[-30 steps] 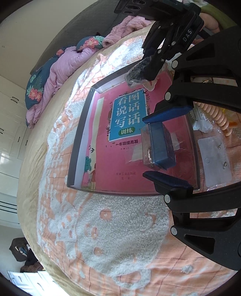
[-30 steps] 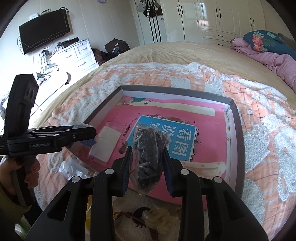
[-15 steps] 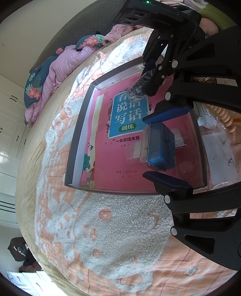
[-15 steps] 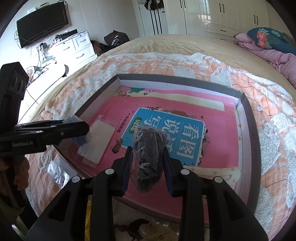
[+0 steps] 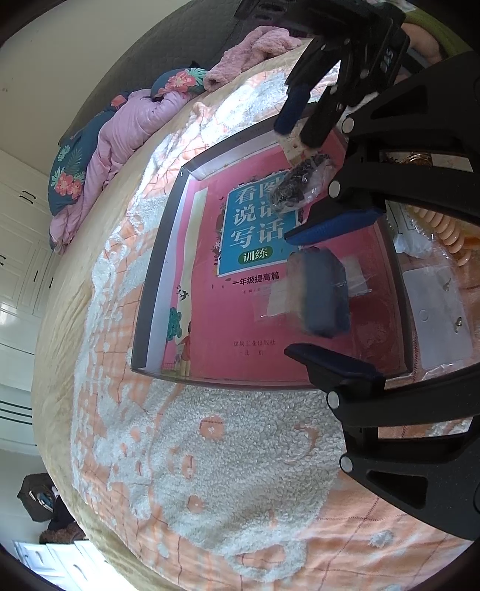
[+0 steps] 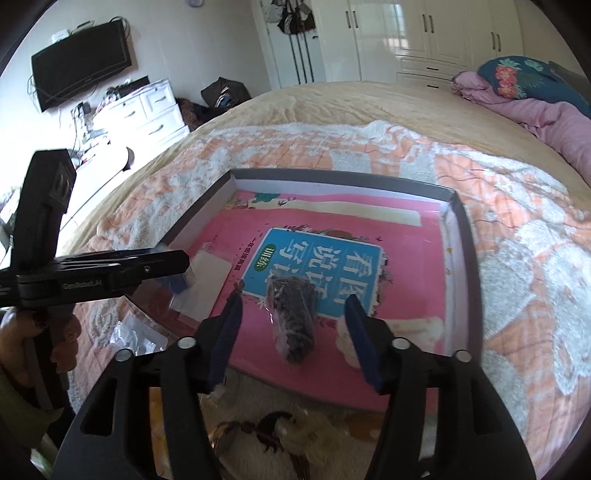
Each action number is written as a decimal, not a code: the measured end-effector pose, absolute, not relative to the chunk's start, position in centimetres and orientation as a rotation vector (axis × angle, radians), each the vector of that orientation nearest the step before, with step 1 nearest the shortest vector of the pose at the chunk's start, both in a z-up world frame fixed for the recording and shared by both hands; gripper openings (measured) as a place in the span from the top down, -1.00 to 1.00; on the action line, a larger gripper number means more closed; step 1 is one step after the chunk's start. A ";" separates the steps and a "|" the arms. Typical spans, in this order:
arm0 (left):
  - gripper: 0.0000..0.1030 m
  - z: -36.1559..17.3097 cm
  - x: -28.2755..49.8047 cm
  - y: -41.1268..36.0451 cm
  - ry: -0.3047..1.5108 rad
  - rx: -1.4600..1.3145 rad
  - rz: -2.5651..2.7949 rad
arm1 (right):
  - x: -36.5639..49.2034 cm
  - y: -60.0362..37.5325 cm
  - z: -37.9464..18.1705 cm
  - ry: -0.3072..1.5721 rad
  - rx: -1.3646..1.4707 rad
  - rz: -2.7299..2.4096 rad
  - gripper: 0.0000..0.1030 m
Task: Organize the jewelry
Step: 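Lower the black bagged item into the tray with right tool while left places the box, then withdraw both tools from the tray toward the watch and spiral hair tie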
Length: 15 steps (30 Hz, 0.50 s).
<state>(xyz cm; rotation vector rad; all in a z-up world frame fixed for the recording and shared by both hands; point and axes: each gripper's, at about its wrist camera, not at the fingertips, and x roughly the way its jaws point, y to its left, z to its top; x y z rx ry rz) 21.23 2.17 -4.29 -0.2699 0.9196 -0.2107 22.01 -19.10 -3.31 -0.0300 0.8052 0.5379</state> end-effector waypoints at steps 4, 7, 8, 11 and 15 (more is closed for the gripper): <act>-0.05 -4.0 21.0 2.3 0.916 -0.270 -0.202 | 21.1 -20.0 -2.4 0.787 -0.024 0.519 -0.31; -0.08 -3.5 20.7 2.3 0.907 -0.271 -0.199 | 20.5 -20.7 -1.6 0.771 -0.013 0.510 -0.41; -0.09 -3.3 20.6 2.3 0.904 -0.271 -0.198 | 20.3 -20.9 -1.3 0.764 -0.010 0.506 -0.47; -0.20 -2.7 20.1 2.4 0.892 -0.272 -0.193 | 19.7 -21.5 -0.4 0.742 0.005 0.496 -0.60; -0.44 -1.6 19.3 2.6 0.871 -0.276 -0.185 | 18.9 -22.2 0.7 0.720 0.020 0.488 -0.72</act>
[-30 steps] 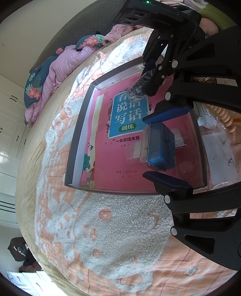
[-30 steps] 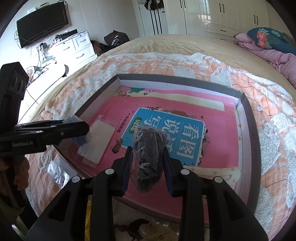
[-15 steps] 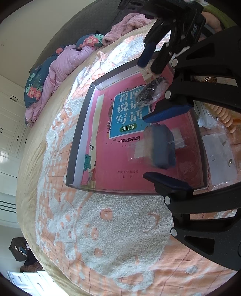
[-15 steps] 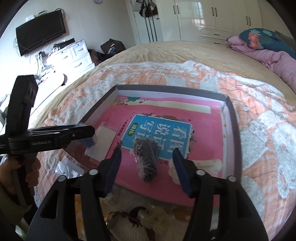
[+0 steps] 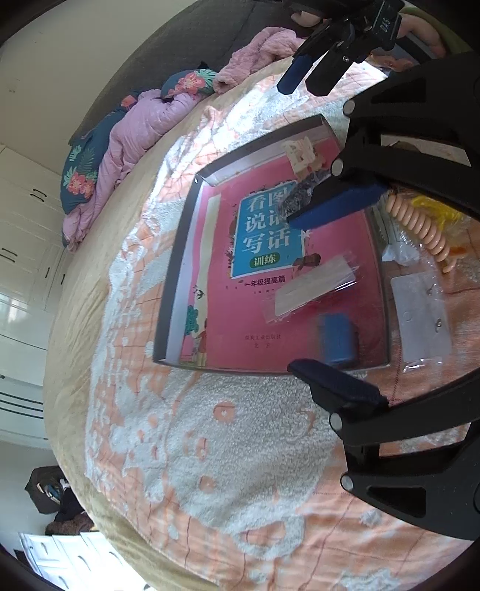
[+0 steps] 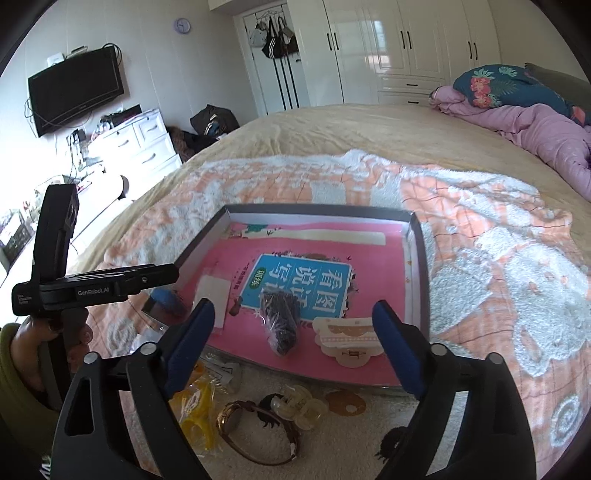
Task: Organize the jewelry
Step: 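Withdraw both tools from the tray toward the watch and spiral hair tie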
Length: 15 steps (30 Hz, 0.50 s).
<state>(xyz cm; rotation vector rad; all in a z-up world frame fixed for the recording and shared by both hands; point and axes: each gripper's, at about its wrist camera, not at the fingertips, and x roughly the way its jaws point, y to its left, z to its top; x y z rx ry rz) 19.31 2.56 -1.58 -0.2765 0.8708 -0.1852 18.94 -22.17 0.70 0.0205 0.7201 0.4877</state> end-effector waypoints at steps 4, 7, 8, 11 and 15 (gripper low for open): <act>-0.65 -0.1 18.3 2.9 0.837 -0.287 -0.181 | 18.1 -22.8 1.7 0.699 0.033 0.478 -0.76; -0.82 0.9 17.5 3.2 0.816 -0.299 -0.176 | 17.5 -23.3 2.3 0.687 0.038 0.472 -0.79; -0.82 1.3 17.1 3.3 0.808 -0.303 -0.174 | 17.3 -23.5 2.5 0.682 0.039 0.470 -0.79; -0.82 2.1 16.4 3.4 0.791 -0.302 -0.169 | 16.6 -23.8 3.0 0.671 0.042 0.467 -0.81; -0.82 2.7 15.5 3.7 0.780 -0.305 -0.166 | 15.8 -24.0 3.6 0.658 0.046 0.466 -0.82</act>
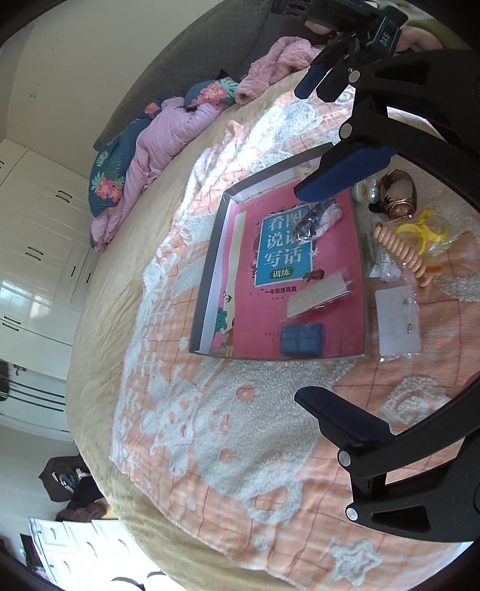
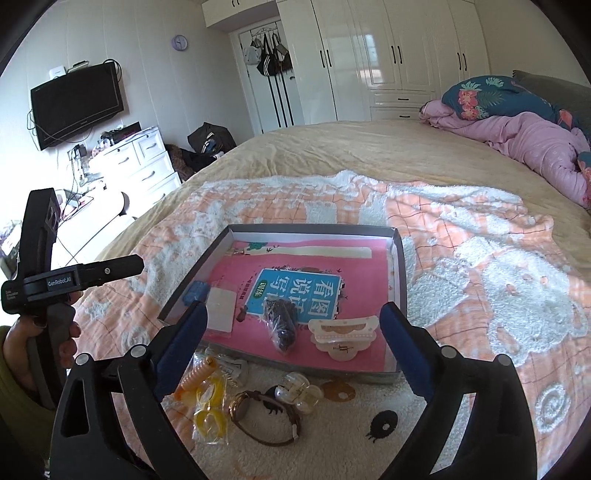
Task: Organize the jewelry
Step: 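Withdraw both tools from the tray toward the watch and spiral hair tie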
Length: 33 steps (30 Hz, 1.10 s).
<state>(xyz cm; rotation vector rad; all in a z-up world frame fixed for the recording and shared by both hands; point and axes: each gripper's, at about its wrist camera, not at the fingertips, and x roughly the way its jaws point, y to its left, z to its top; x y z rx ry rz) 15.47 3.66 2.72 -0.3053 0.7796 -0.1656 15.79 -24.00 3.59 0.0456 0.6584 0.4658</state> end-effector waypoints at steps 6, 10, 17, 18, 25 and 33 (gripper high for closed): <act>-0.82 3.3 14.3 3.6 0.771 -0.296 -0.166 | 14.4 -24.2 4.4 0.639 0.042 0.472 -0.83; -0.82 3.5 13.4 3.4 0.766 -0.289 -0.170 | 13.6 -24.4 4.6 0.635 0.037 0.472 -0.84; -0.82 3.3 12.0 3.0 0.774 -0.264 -0.178 | 12.2 -24.4 4.1 0.654 0.029 0.480 -0.85; -0.82 3.2 11.8 3.0 0.776 -0.261 -0.177 | 12.1 -24.4 4.0 0.656 0.028 0.480 -0.85; -0.82 2.7 10.7 2.6 0.792 -0.244 -0.176 | 11.0 -24.4 3.2 0.679 0.018 0.484 -0.85; -0.82 1.9 9.8 2.0 0.811 -0.222 -0.190 | 10.1 -24.1 2.1 0.713 0.011 0.498 -0.85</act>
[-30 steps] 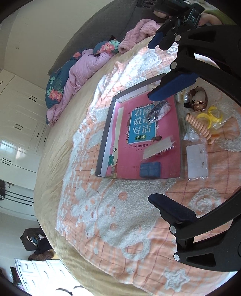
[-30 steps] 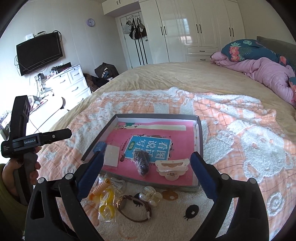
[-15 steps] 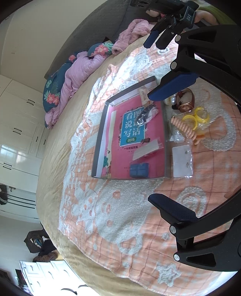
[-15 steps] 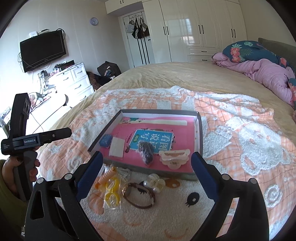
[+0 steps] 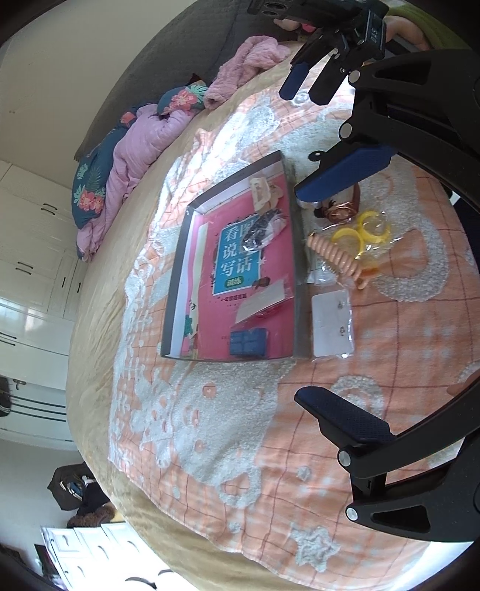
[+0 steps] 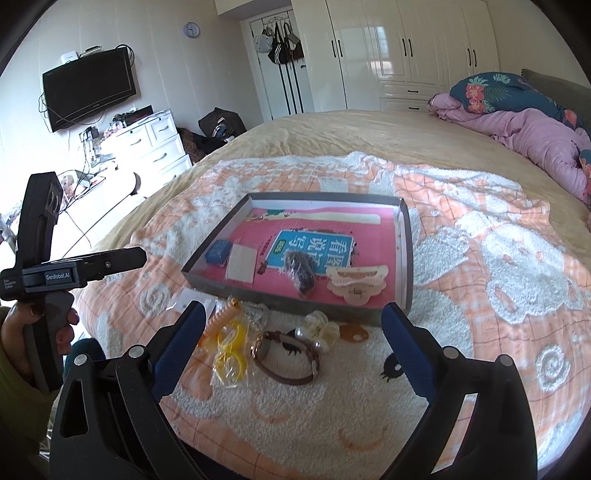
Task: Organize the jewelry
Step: 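Withdraw both tools from the tray toward the watch and spiral hair tie, then grasp the brown leather watch with the right tool while the left tool grasps the orange spiral hair tie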
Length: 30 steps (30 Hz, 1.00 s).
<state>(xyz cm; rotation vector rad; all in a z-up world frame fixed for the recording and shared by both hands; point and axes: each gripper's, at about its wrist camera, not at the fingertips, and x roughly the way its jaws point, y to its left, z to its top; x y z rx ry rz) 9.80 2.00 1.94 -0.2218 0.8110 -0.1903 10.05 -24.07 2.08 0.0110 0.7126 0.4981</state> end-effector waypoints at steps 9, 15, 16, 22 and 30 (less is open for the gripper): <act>-0.82 0.3 9.0 0.8 0.851 -0.187 -0.216 | 9.9 -24.2 0.0 0.780 0.019 0.492 -0.85; -0.82 -1.0 8.7 0.1 0.884 -0.179 -0.236 | 9.9 -24.4 -1.4 0.821 0.019 0.478 -0.85; -0.82 -1.3 8.6 -0.1 0.891 -0.177 -0.241 | 10.0 -24.4 -1.7 0.830 0.024 0.479 -0.85; -0.81 -2.7 8.5 -1.3 0.929 -0.159 -0.276 | 10.4 -24.2 -3.2 0.880 0.029 0.488 -0.78; -0.22 -4.4 8.8 -2.3 0.976 -0.146 -0.313 | 11.1 -23.7 -5.2 0.929 0.049 0.494 -0.54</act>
